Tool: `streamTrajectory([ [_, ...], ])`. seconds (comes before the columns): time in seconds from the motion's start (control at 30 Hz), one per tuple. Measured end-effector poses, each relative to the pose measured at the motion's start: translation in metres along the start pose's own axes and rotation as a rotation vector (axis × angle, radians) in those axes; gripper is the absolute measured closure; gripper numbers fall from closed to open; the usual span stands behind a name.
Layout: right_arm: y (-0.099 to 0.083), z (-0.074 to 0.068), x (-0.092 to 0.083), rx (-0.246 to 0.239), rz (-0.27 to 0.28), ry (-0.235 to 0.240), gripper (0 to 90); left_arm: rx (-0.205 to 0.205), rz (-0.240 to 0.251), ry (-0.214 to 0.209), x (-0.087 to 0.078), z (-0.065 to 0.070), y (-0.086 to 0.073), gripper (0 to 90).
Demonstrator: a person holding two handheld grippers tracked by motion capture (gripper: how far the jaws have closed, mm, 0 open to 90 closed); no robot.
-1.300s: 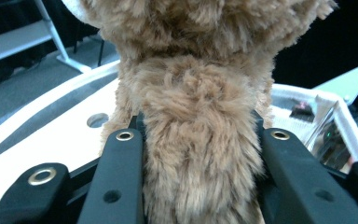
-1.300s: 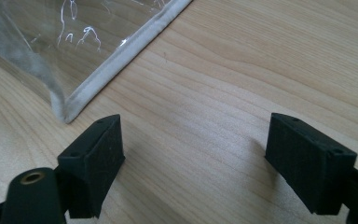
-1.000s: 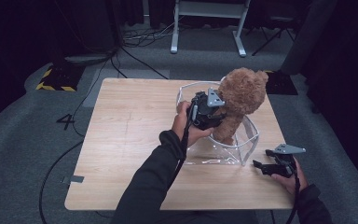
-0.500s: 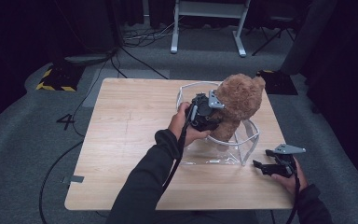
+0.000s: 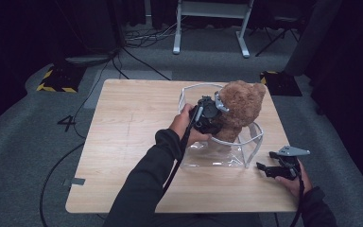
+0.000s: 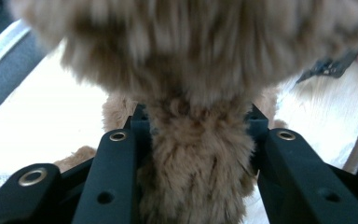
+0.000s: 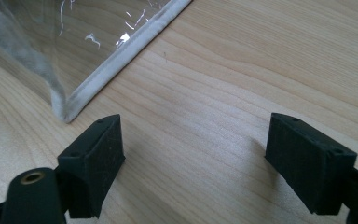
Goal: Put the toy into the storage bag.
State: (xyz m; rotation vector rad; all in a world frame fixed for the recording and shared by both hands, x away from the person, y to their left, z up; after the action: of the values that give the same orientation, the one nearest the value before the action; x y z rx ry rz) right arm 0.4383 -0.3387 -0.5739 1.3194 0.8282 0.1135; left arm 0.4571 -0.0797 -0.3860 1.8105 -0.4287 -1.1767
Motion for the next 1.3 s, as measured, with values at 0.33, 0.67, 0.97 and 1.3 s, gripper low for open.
streamTrajectory([
  [0.33,0.0,0.0,0.0,0.0,0.0,0.0,18.9,-0.019,-0.046,-0.029,0.002,0.0,-0.008,60.1],
  [0.67,0.0,0.0,0.0,0.001,-0.001,0.0,18.9,-0.023,-0.059,-0.022,0.006,0.0,-0.014,60.3],
  [0.97,0.0,0.0,0.0,0.0,-0.001,0.0,18.9,-0.009,-0.114,-0.04,0.01,-0.001,-0.017,59.4],
  [1.3,0.0,0.0,0.0,0.0,0.0,0.0,18.9,0.022,-0.103,-0.072,0.01,0.004,-0.015,49.1],
])
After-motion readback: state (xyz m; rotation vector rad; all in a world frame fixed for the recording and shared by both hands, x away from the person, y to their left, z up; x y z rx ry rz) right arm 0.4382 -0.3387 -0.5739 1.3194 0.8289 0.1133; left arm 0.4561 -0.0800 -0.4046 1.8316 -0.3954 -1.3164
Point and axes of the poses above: each handheld gripper's, and its own axes: x roughly forward along the jaws, y roughly out of its top, z roughly to its right, the point moved 9 cm from there along x, roughly forward along the jaws, and after that the axes turned 14 degrees about z, right-handed, at the moved point
